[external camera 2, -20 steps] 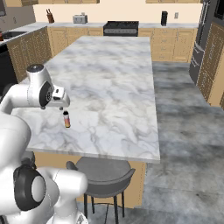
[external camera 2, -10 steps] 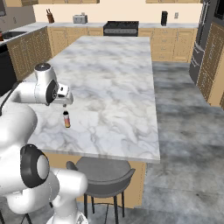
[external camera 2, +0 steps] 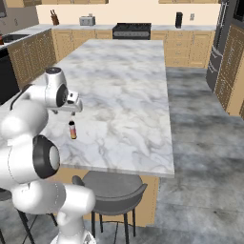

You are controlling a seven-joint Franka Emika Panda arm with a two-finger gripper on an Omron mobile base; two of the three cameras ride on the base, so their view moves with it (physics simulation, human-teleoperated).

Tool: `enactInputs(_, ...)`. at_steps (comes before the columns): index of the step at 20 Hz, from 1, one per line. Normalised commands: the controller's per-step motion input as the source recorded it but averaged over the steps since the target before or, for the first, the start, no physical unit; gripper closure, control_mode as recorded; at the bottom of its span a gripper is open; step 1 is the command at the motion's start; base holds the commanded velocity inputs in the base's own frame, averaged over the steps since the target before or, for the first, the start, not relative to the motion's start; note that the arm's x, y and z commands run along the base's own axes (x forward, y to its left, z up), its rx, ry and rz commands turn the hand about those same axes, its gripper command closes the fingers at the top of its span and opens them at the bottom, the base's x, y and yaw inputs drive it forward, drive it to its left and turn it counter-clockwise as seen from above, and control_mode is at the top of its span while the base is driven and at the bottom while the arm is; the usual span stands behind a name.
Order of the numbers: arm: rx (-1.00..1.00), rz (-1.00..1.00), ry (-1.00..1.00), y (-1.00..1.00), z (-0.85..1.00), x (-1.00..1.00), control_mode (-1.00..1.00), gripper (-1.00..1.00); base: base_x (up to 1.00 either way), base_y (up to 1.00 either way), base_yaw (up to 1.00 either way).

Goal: Place the large bottle from the dining counter next to the other large bottle outside the sink, and place the small bottle from the dining counter next to the other small bottle inside the sink.

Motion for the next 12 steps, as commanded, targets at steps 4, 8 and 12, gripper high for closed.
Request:
enactInputs(4, 0.0, 0.0, 0.0, 0.0, -0.29, 0.3, -1.0, -1.0, 0.0, 0.0, 0.0)
enactInputs(8, 0.0, -0.01, 0.0, 0.13, -0.31, 0.16, -1.0, -1.0, 0.0, 0.0, 0.0)
enactInputs(12, 0.0, -0.02, 0.0, 0.26, -0.15, 0.07, -1.0, -1.0, 0.0, 0.0, 0.0)
